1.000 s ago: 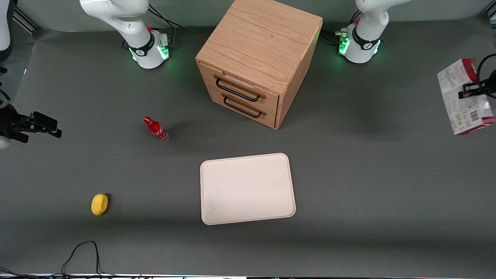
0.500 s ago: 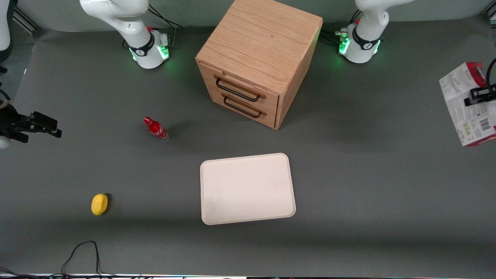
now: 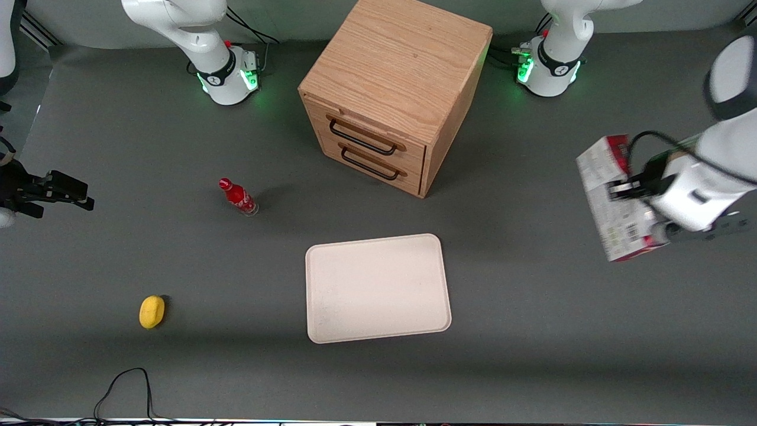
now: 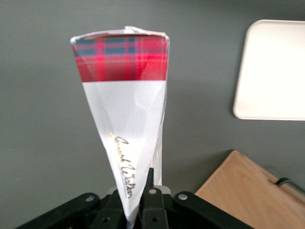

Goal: Place red cookie box on tray
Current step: 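Carry the held cookie box over the cream tray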

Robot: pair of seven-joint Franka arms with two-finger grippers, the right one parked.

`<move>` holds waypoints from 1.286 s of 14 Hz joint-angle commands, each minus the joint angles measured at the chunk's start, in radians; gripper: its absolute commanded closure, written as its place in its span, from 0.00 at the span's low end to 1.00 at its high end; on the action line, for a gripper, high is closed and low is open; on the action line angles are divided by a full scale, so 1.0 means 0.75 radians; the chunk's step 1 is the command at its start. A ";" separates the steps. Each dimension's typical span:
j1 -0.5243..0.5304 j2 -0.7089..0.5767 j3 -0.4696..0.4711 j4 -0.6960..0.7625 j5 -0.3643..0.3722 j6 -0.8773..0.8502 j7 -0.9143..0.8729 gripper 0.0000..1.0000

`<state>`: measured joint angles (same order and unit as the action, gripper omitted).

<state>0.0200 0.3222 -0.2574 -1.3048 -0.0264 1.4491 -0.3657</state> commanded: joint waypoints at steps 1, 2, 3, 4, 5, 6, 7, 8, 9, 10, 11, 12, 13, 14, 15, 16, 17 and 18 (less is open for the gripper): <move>-0.192 0.328 0.000 0.405 0.011 -0.044 -0.168 1.00; -0.273 0.432 0.006 0.503 0.019 -0.020 -0.264 1.00; -0.347 0.525 0.010 0.589 0.033 0.025 -0.342 1.00; -0.396 0.580 0.018 0.610 0.045 0.104 -0.367 1.00; -0.433 0.621 0.020 0.607 0.045 0.196 -0.373 1.00; -0.478 0.674 0.024 0.607 0.050 0.270 -0.378 1.00; -0.529 0.729 0.059 0.607 0.062 0.342 -0.398 1.00; -0.582 0.771 0.087 0.607 0.062 0.401 -0.402 1.00; -0.621 0.809 0.130 0.607 0.064 0.442 -0.402 1.00; -0.634 0.832 0.147 0.605 0.062 0.477 -0.402 1.00; -0.636 0.861 0.147 0.605 0.062 0.497 -0.402 1.00; -0.636 0.881 0.147 0.601 0.062 0.522 -0.402 1.00; -0.636 0.896 0.147 0.592 0.062 0.542 -0.402 1.00; -0.638 0.914 0.147 0.590 0.062 0.557 -0.404 1.00; -0.642 0.924 0.149 0.580 0.062 0.567 -0.404 1.00; -0.642 0.932 0.149 0.568 0.062 0.583 -0.404 1.00; -0.636 0.937 0.149 0.554 0.062 0.594 -0.404 1.00; -0.636 0.945 0.149 0.547 0.062 0.600 -0.404 1.00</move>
<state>-0.4468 1.0167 -0.1560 -0.9080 0.0073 1.8868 -0.6498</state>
